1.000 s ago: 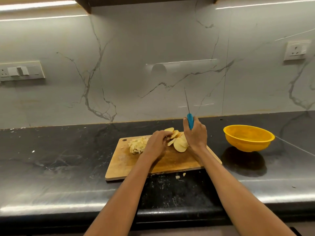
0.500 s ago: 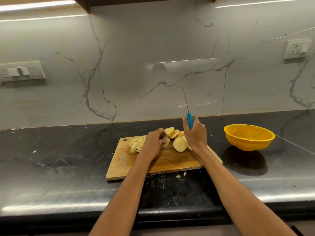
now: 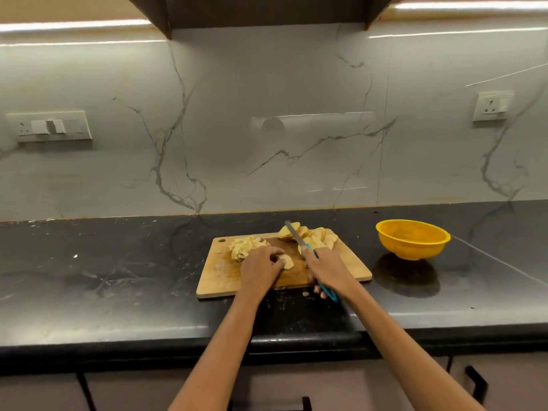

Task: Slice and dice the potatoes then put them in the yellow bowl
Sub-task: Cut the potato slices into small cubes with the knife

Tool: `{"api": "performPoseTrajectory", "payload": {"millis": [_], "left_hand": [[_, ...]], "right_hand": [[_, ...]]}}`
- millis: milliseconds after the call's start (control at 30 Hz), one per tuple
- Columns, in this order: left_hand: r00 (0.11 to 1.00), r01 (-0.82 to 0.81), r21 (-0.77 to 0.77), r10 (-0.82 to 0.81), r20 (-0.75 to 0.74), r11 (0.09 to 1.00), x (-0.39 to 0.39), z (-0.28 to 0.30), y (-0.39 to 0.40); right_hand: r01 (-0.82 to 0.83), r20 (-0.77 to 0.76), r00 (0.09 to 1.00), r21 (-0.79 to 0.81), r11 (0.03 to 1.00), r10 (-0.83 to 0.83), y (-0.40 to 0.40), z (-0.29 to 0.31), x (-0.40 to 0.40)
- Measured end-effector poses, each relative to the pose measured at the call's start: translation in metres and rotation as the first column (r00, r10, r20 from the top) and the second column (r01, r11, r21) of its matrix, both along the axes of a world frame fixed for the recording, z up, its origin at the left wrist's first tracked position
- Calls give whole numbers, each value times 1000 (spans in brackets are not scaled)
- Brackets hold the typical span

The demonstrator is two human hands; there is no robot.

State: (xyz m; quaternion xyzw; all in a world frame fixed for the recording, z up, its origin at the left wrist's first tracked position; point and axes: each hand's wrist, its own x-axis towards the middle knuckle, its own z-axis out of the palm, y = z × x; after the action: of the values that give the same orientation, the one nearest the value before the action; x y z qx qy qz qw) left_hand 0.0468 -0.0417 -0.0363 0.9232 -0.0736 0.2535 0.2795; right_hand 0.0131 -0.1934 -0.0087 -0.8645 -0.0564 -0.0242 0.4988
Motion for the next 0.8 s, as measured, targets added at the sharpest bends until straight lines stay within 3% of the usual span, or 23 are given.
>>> {"api": "performPoseTrajectory", "payload": {"millis": [200, 567, 800], "left_hand": [[999, -21, -48, 19, -36, 999, -8, -8, -3], [999, -31, -55, 29, -37, 998, -15, -8, -2], [999, -36, -76, 33, -39, 996, -14, -7, -3]], "right_hand": [[25, -134, 989, -225, 974, -56, 5, 1, -35], [35, -154, 983, -374, 927, -100, 11, 4, -47], [38, -154, 983, -384, 923, -104, 9, 3, -47]]}}
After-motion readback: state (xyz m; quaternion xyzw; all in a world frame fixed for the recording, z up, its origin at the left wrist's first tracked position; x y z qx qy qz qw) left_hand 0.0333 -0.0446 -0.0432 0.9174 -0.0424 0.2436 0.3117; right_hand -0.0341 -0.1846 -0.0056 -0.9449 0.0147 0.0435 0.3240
